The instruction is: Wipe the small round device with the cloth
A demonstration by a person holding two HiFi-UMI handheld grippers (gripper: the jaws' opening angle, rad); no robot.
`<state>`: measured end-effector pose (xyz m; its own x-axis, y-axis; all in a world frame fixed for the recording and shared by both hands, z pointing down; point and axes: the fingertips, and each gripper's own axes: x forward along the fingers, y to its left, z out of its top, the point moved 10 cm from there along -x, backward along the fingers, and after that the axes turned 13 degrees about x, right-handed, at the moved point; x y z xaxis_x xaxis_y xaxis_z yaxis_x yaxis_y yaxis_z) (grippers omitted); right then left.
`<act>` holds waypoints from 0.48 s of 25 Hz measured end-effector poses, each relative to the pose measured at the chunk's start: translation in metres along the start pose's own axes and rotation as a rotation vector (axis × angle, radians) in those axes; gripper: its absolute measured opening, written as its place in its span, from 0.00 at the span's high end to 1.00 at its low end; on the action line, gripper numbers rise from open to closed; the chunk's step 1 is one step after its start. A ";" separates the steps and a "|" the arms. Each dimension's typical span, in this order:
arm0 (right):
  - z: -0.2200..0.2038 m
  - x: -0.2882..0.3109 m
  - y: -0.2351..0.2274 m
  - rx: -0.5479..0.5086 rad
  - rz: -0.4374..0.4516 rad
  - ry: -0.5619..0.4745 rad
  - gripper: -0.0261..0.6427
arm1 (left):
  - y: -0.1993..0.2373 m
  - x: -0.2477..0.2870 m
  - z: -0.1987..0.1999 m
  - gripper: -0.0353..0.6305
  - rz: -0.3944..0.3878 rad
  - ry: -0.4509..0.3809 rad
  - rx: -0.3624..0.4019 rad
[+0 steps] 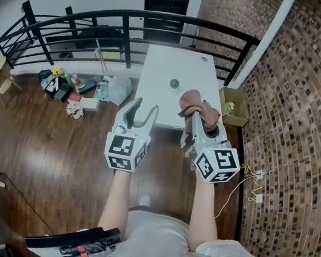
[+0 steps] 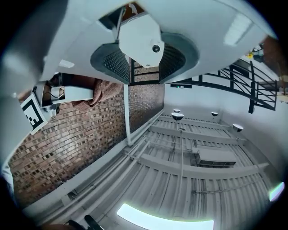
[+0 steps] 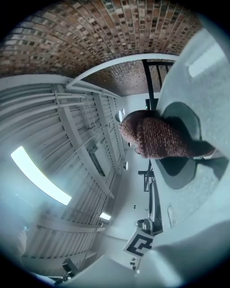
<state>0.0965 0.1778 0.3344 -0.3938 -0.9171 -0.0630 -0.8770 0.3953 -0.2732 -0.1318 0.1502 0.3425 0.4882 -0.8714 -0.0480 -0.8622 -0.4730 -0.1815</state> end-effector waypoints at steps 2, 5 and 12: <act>-0.001 0.019 -0.005 -0.007 -0.011 0.019 0.92 | 0.016 0.017 -0.007 0.61 -0.011 0.001 -0.010; -0.002 0.043 -0.017 -0.003 -0.041 0.037 0.92 | 0.033 0.041 -0.025 0.61 -0.049 0.016 -0.009; 0.000 0.098 -0.056 0.011 -0.058 0.033 0.92 | 0.057 0.099 -0.047 0.61 -0.077 0.031 -0.001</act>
<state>0.1072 0.0660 0.3437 -0.3515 -0.9361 -0.0156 -0.8954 0.3410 -0.2863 -0.1389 0.0313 0.3735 0.5488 -0.8360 -0.0036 -0.8224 -0.5390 -0.1820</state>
